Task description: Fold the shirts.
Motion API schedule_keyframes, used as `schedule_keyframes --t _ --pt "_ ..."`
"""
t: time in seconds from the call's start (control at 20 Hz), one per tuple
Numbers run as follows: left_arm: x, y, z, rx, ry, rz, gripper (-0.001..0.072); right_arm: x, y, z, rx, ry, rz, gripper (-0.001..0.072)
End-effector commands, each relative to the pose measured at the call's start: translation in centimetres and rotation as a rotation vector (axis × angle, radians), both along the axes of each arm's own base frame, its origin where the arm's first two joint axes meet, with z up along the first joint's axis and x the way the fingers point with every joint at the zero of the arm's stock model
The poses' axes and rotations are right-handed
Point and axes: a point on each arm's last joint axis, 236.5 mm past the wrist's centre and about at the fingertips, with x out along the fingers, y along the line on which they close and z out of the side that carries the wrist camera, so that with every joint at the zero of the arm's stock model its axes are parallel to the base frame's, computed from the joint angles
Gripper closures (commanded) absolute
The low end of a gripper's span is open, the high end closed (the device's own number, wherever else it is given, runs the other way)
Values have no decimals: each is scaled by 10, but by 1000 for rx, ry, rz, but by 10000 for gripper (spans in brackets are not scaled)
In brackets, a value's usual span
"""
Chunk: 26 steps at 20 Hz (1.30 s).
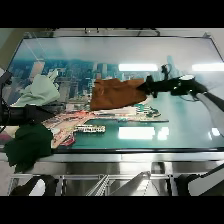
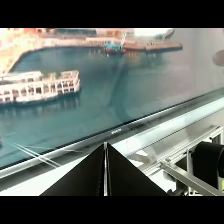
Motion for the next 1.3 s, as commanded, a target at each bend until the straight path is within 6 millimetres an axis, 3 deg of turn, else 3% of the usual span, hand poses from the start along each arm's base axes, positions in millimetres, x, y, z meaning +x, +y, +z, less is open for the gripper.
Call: schedule_keyframes --t 0.0,0.1,0.2,0.3,0.4,0.45,0.55,0.65,0.75,0.85,0.9,0.95,1.0,1.15,1.2,1.25 --pt "1 1 0 3 -6 7 697 22 -105 89 -72 -161 -230 695" --pt "2 2 0 9 -21 0 696 4 -208 131 -210 -188 -446 695" --pt "4 2 0 11 -27 5 696 -42 -307 147 -399 -132 -654 696" --pt "3 0 0 12 -27 -7 696 -117 -394 138 -620 40 -824 695" --pt "-1 -9 0 11 -23 -41 696 -205 -451 115 -802 282 -902 695" --pt "-3 -14 0 12 -24 -63 696 -246 -469 102 -862 405 -915 695" --pt "-6 -23 0 12 -26 -95 696 -315 -488 73 -924 616 -929 695" --pt "-8 -32 0 14 -34 -127 696 -356 -485 40 -904 749 -924 695" --pt "-9 -38 0 15 -42 -143 696 -379 -470 3 -845 831 -911 694" --pt "-9 -42 1 16 -49 -154 697 -388 -456 -20 -815 868 -885 689" --pt "-9 -43 1 15 -48 -156 697 -388 -453 -25 -801 878 -876 549" --pt "-10 -43 1 14 -45 -159 696 -389 -449 -26 -785 890 -867 182" --pt "-11 -42 1 14 -43 -159 697 -390 -445 -26 -775 902 -858 31" --pt "-9 -42 1 15 -48 -155 696 -394 -435 -18 -740 936 -834 32" --pt "-7 -42 1 15 -55 -146 696 -386 -432 -15 -708 917 -843 31" --pt "-1 -40 2 18 -71 -130 696 -366 -426 -9 -638 863 -862 32"
